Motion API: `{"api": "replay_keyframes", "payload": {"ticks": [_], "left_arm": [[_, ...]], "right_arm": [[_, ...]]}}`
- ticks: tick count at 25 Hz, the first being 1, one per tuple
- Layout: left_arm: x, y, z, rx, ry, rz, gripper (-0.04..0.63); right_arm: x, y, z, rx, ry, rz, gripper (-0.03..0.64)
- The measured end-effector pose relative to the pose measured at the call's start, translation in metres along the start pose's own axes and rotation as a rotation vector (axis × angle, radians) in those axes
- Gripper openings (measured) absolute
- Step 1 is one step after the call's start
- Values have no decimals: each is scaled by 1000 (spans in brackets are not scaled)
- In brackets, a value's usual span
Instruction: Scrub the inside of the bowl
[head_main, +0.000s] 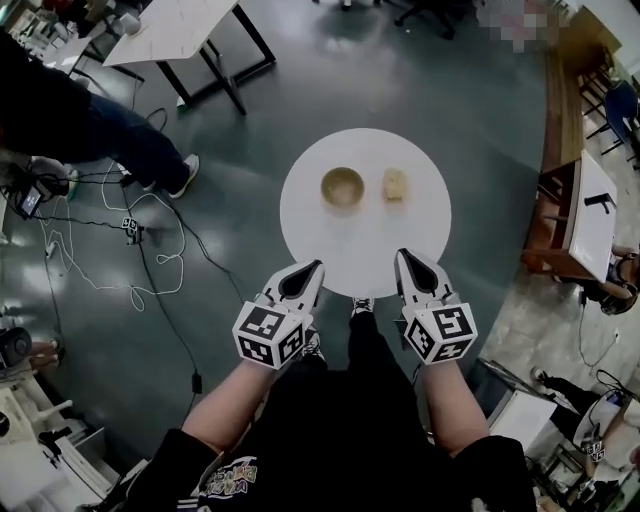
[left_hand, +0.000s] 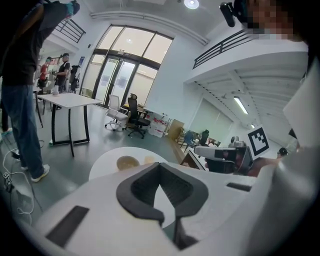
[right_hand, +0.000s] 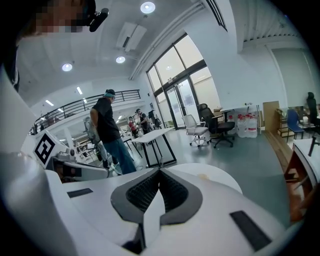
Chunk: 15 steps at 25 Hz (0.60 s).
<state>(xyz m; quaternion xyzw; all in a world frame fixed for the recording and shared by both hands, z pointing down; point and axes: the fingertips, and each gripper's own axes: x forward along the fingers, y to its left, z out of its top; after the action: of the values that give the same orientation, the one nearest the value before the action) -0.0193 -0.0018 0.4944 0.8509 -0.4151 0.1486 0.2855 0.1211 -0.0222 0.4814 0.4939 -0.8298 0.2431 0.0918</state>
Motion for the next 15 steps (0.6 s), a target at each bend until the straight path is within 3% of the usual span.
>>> {"api": "replay_keyframes", "payload": {"ticks": [15], "left_arm": [[60,25,-11,-59,44,120,6]], "right_arm": [[53,-65,-20,15,100,55,21]]}}
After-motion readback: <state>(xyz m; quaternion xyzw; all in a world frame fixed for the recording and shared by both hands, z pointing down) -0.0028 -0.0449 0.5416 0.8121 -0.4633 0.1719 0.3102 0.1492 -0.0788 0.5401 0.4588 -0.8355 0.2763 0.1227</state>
